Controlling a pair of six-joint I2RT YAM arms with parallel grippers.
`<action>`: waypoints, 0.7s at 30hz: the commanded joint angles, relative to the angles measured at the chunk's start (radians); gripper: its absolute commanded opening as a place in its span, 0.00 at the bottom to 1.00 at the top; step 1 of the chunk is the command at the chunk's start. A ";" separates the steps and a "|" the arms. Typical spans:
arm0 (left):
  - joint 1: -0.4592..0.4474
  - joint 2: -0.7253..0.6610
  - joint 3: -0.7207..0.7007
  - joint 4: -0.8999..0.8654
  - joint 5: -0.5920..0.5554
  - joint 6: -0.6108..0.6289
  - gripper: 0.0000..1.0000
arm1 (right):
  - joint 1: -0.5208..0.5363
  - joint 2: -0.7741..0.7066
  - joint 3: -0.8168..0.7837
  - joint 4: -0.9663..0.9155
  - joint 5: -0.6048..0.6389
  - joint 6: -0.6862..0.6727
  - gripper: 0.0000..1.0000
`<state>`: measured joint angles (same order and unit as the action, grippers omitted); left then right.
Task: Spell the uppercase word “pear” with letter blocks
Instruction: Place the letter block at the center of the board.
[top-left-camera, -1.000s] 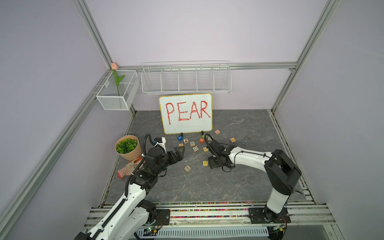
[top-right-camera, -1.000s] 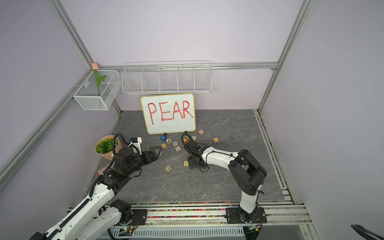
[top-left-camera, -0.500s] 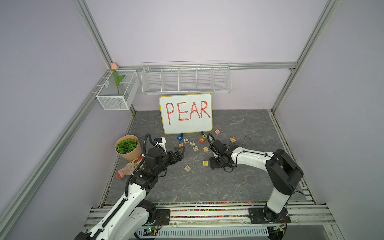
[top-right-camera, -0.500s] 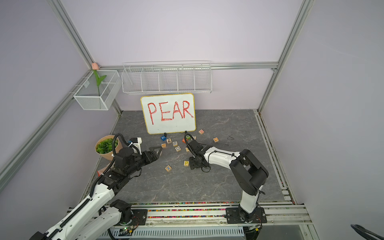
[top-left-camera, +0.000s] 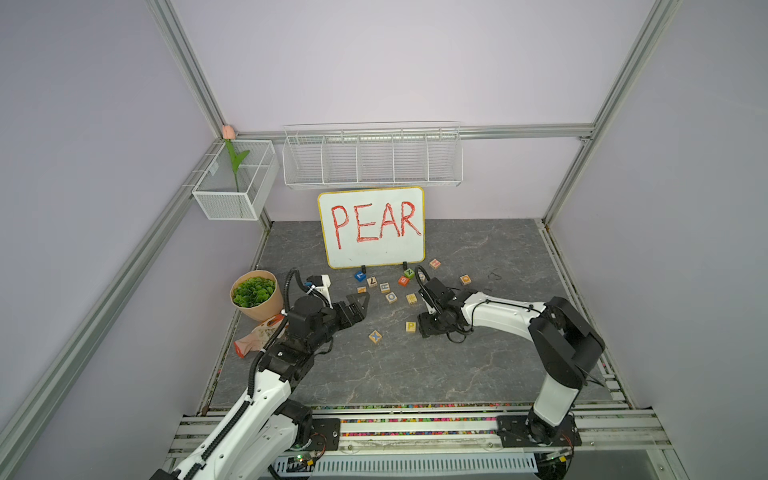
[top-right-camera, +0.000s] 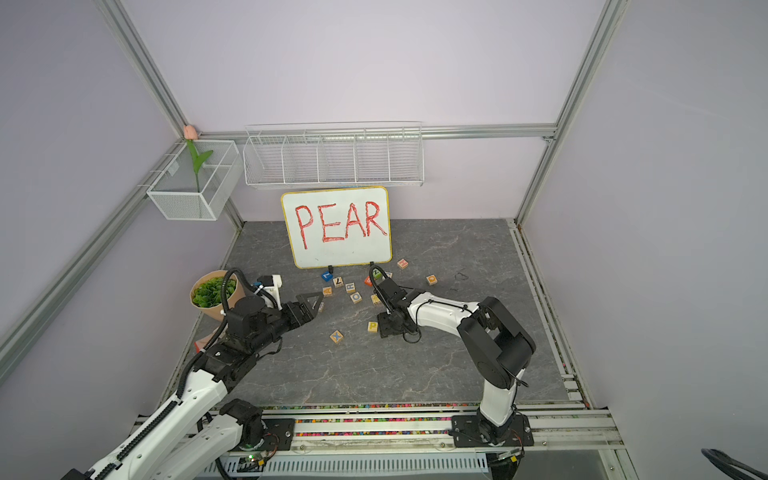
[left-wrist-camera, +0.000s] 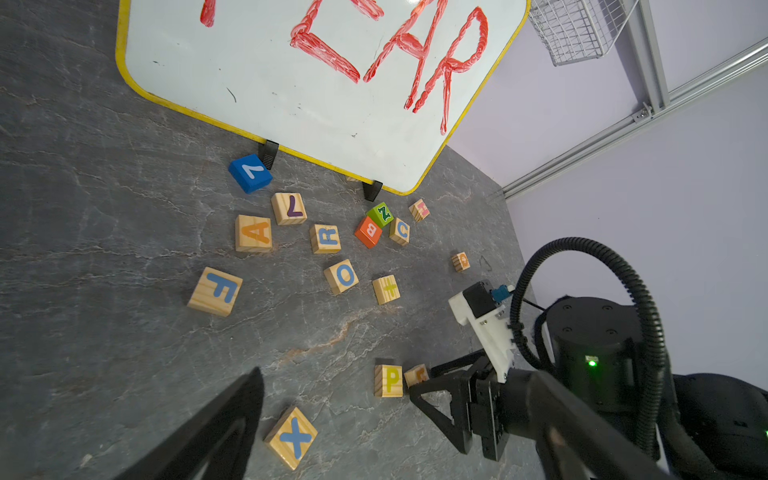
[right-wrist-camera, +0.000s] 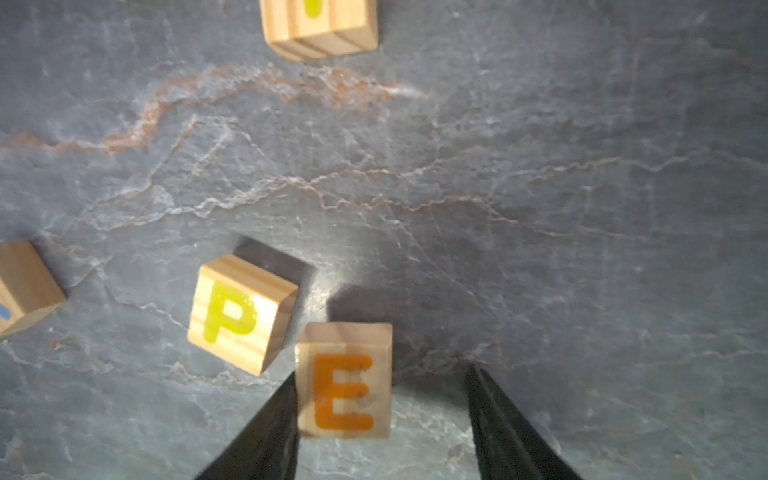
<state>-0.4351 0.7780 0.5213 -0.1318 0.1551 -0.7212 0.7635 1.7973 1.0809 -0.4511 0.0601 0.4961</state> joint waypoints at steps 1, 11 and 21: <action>-0.005 0.006 -0.003 0.013 0.003 0.000 1.00 | -0.006 0.067 -0.055 -0.011 0.030 0.000 0.67; -0.004 -0.009 0.005 -0.008 -0.005 -0.006 1.00 | -0.001 0.178 -0.040 -0.036 0.099 -0.045 0.68; -0.004 0.001 0.019 -0.012 -0.010 -0.007 1.00 | 0.026 0.191 -0.039 -0.078 0.161 -0.054 0.67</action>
<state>-0.4351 0.7780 0.5217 -0.1406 0.1547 -0.7246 0.7921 1.8854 1.1286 -0.3645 0.2474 0.4404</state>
